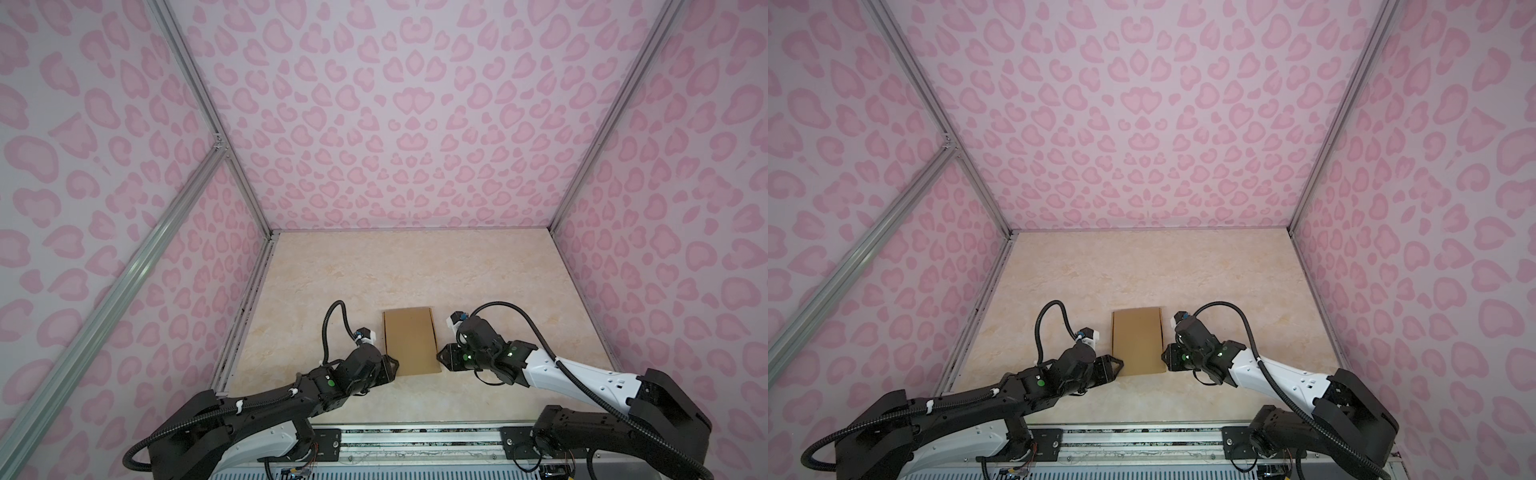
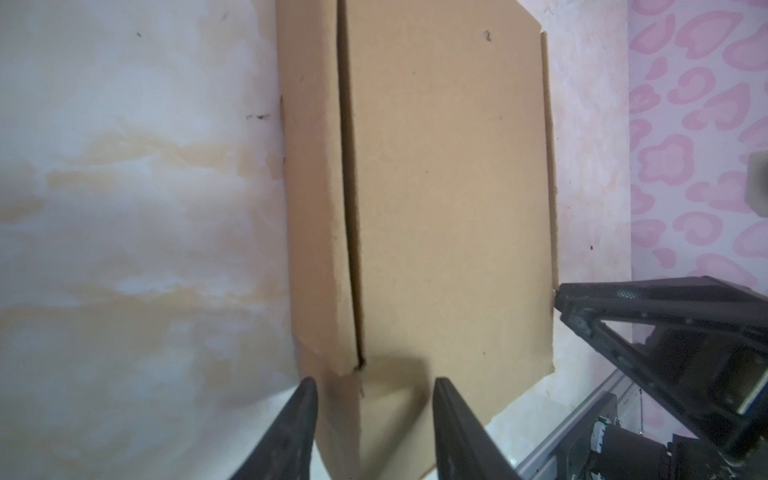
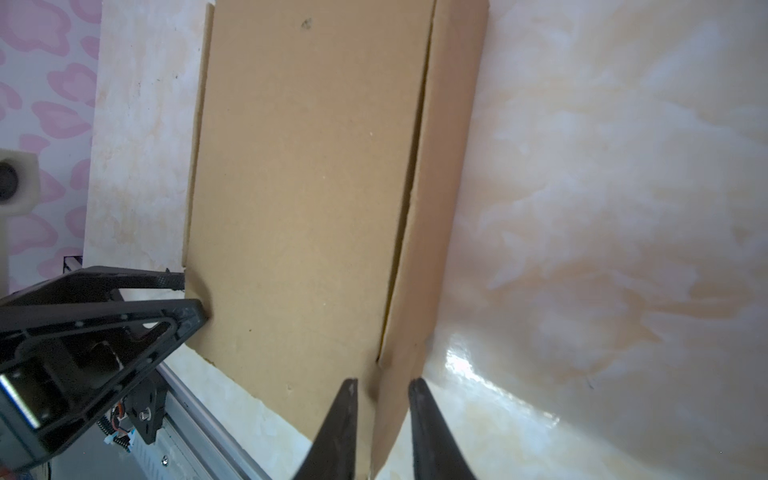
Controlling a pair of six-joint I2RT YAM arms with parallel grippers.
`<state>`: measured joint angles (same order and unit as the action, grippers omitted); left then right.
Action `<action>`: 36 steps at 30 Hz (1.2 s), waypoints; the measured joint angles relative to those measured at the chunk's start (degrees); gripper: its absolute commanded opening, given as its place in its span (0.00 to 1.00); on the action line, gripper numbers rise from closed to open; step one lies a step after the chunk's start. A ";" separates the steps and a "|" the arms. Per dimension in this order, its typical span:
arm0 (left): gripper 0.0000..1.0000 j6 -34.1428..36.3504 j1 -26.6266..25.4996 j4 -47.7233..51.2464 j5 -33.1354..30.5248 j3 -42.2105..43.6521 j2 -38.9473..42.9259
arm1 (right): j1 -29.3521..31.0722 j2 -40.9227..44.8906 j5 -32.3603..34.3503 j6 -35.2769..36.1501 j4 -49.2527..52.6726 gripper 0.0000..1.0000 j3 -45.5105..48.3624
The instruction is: Fold the paper box
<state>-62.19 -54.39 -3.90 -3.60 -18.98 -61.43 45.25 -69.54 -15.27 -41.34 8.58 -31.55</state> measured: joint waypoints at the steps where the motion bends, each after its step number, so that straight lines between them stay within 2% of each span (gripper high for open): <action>1: 0.48 0.24 0.00 0.04 -0.04 -0.04 0.07 | 0.00 0.37 0.00 0.00 0.00 0.25 -0.04; 8: 0.49 0.83 0.00 1.33 -0.74 -0.87 1.27 | 0.66 2.75 -0.79 0.22 0.83 0.24 -0.02; 15: 0.51 2.62 0.00 5.75 -2.23 -2.60 3.61 | 5.66 7.26 1.49 0.68 4.55 0.23 -0.02; 21: 0.53 9.49 1.27 14.71 -5.07 -12.94 2.97 | 10.10 10.56 4.79 0.52 5.09 0.23 1.01; 28: 0.53 22.05 8.92 25.22 -4.90 -33.70 -8.94 | 13.44 7.72 6.49 -1.27 -0.02 0.22 2.10; 33: 0.53 30.25 10.38 31.23 -3.58 -48.09 -22.84 | 14.71 4.87 6.82 -2.73 -4.83 0.22 2.21; 36: 0.53 33.14 10.99 34.03 -3.23 -52.43 -29.27 | 15.87 3.93 7.02 -2.99 -6.62 0.22 2.08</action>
<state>-29.06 -43.40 30.13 -6.83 -71.42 -90.70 61.12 -65.60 -8.25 -44.34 1.96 -29.47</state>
